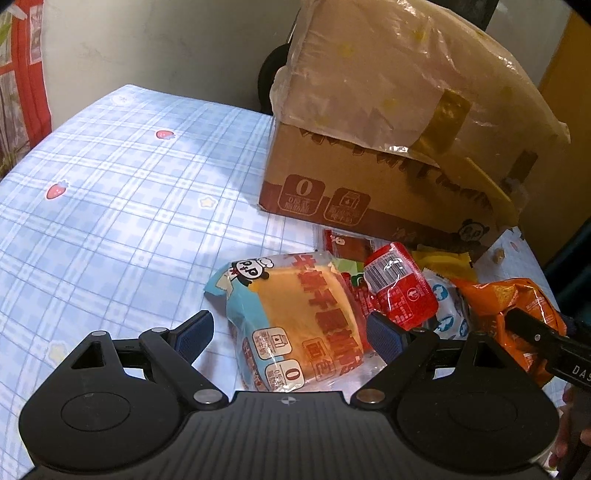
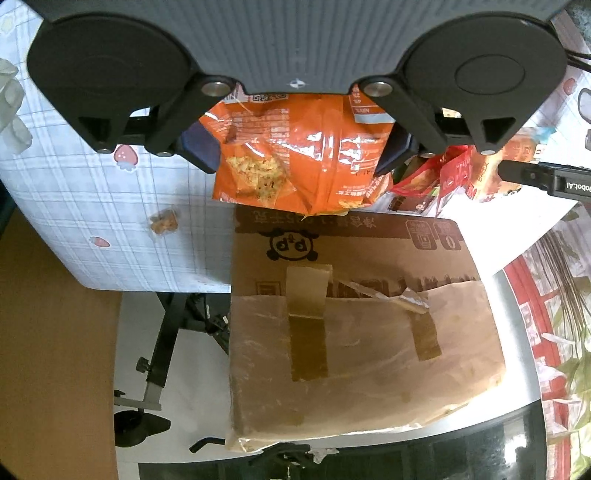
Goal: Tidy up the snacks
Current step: 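Grasp the wrapped bread pack with the left tool while the right grasps the orange chip bag, then lift the bread pack and orange bag into the box and open both tools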
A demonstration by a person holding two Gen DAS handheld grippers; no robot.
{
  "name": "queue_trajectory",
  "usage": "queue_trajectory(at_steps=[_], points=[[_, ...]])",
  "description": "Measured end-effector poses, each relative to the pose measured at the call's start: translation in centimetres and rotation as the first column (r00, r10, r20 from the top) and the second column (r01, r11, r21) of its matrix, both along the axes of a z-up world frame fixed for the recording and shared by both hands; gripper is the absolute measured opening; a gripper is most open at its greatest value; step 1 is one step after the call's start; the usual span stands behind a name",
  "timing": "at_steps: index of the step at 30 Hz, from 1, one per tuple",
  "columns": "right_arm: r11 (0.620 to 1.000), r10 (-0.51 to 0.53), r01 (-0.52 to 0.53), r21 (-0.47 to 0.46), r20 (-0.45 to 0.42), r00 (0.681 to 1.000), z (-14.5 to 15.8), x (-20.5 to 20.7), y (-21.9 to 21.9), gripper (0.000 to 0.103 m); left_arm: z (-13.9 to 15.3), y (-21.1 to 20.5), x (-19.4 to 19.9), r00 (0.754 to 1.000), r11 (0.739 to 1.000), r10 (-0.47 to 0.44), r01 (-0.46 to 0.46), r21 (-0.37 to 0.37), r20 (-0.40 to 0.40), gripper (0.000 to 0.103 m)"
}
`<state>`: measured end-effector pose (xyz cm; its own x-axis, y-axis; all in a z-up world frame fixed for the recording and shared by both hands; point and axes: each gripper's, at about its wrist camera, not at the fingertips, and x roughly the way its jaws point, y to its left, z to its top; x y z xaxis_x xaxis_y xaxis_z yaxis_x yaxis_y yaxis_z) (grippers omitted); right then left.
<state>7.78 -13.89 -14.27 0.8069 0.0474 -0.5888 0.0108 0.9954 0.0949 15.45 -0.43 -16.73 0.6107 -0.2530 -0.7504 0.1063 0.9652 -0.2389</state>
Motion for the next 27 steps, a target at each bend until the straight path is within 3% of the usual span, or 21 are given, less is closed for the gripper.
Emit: queue_trajectory(at_steps=[9, 17, 23, 24, 25, 27], points=[[1.0, -0.007, 0.007, -0.004, -0.014, 1.0, -0.1, 0.2, 0.1, 0.093, -0.7, 0.2, 0.9, 1.0, 1.0, 0.013, -0.013, -0.008, -0.016, 0.092], [1.0, -0.011, 0.01, -0.01, -0.016, 1.0, -0.2, 0.3, 0.1, 0.095, -1.7, -0.2, 2.0, 0.998, 0.998, 0.014, -0.017, -0.058, -0.059, 0.093], [1.0, -0.017, 0.017, -0.011, -0.014, 1.0, -0.3, 0.2, 0.3, 0.095, -2.0, -1.1, 1.8, 1.0, 1.0, -0.009, 0.008, -0.018, -0.028, 0.096], [1.0, -0.014, 0.014, -0.011, -0.015, 1.0, -0.3, 0.2, 0.4, 0.094, -2.0, -1.0, 1.6, 1.0, 1.0, -0.008, 0.008, -0.019, -0.023, 0.093], [1.0, -0.011, 0.011, -0.01, -0.016, 1.0, -0.3, 0.2, 0.3, 0.094, -2.0, -1.0, 1.5, 1.0, 1.0, -0.01, 0.01, -0.02, -0.017, 0.083], [1.0, -0.003, 0.003, -0.016, -0.011, 1.0, -0.3, 0.0, 0.5, 0.092, -1.8, -0.8, 1.3, 1.0, 1.0, -0.018, 0.018, -0.006, -0.008, 0.079]])
